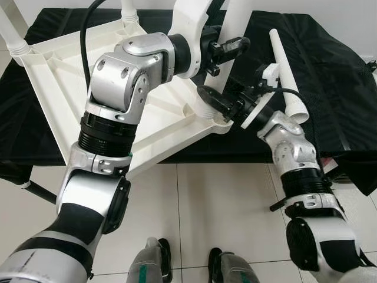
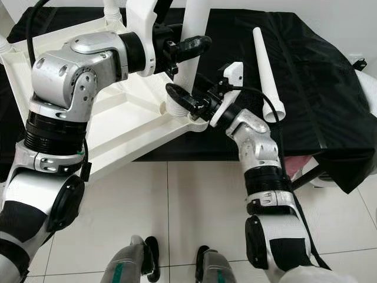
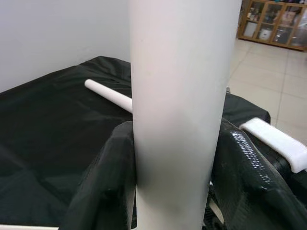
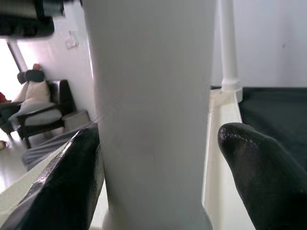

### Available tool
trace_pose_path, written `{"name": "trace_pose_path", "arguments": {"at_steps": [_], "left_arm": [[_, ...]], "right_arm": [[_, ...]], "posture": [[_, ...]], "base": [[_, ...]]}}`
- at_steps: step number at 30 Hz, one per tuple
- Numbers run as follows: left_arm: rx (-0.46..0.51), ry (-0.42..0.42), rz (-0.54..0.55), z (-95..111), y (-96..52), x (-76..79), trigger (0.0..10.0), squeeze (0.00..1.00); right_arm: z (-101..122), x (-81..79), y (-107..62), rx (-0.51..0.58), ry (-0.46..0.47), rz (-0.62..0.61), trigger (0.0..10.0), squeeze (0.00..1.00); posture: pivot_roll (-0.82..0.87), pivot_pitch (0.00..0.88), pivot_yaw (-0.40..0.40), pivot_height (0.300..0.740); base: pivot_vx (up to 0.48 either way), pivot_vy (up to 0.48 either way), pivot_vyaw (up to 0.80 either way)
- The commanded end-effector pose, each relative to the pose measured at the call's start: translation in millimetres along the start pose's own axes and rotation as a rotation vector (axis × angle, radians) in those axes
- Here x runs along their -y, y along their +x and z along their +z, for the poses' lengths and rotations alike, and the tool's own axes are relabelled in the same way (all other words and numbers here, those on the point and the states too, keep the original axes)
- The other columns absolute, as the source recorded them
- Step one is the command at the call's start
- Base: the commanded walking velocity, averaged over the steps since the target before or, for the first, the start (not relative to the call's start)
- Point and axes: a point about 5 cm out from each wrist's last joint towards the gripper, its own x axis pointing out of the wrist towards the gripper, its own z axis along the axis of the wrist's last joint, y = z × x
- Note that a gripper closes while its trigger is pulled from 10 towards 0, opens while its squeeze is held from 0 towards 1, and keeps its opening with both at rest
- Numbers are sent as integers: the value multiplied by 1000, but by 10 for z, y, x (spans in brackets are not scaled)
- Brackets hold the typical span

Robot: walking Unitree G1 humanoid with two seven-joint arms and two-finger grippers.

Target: Building children table

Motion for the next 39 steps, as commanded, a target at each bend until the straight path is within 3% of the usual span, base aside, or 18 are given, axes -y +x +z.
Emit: {"name": "trace_pose_path", "arguments": {"at_steps": [1,12,13,14,15,16,17,18,19,32,33,34,35,37,38,39], "left_arm": [[5,21,79,13,10,7,10000,0],[4,30,76,-6,16,12,10000,0],[4,35,78,-6,12,9,10000,0],[4,35,78,-6,12,9,10000,0],[3,37,79,-7,9,3,10000,0],[3,37,79,-7,9,3,10000,0],[4,40,79,-7,5,2,10000,0],[4,44,82,-6,1,-4,10000,0],[5,48,83,-5,-3,-8,10000,0],[19,64,76,40,-3,6,10000,0],[18,67,72,34,-2,13,10000,0],[18,67,72,34,-2,13,10000,0],[15,73,67,24,0,23,10000,0],[14,75,65,21,1,27,10000,0],[15,76,62,19,5,35,10000,0],[15,76,62,19,5,35,10000,0]], "right_arm": [[-2,-15,-21,17,16,-24,10000,0],[125,0,-27,26,9,-48,10000,0],[134,12,-42,17,10,-57,9373,0],[134,12,-42,17,10,-57,9373,0],[138,22,-51,10,10,-64,7059,0],[138,22,-51,10,10,-64,7059,0],[145,27,-64,2,5,-72,4627,0],[148,30,-75,-7,5,-79,2863,0],[149,28,-86,-14,3,-80,10000,0],[45,-7,-115,-87,47,-86,10000,0],[44,0,-117,-92,48,-91,7843,0],[44,0,-117,-92,48,-91,7843,0],[42,18,-124,-104,55,-102,1216,0],[45,22,-127,-108,54,-106,1216,0],[47,22,-133,-112,54,-104,0,0],[47,22,-133,-112,54,-104,0,0]], "posture": [[-25,172,-37,740],[-33,175,-40,740],[-33,175,-40,740],[-33,175,-40,740],[-33,175,-42,740],[-33,175,-42,740],[-33,175,-42,740],[-34,175,-43,740],[-34,175,-43,740],[-30,166,-39,740],[-31,160,-42,740],[-31,160,-42,740],[-31,160,-42,740],[-31,160,-42,740],[-33,152,-45,740],[-33,152,-45,740]], "base": [[0,0,0],[0,0,0],[0,0,0],[0,0,0],[0,0,0],[0,0,0],[0,0,0],[0,0,0],[0,0,0],[0,0,0],[0,0,0],[0,0,0],[0,0,0],[0,0,0],[0,0,0],[0,0,0]]}}
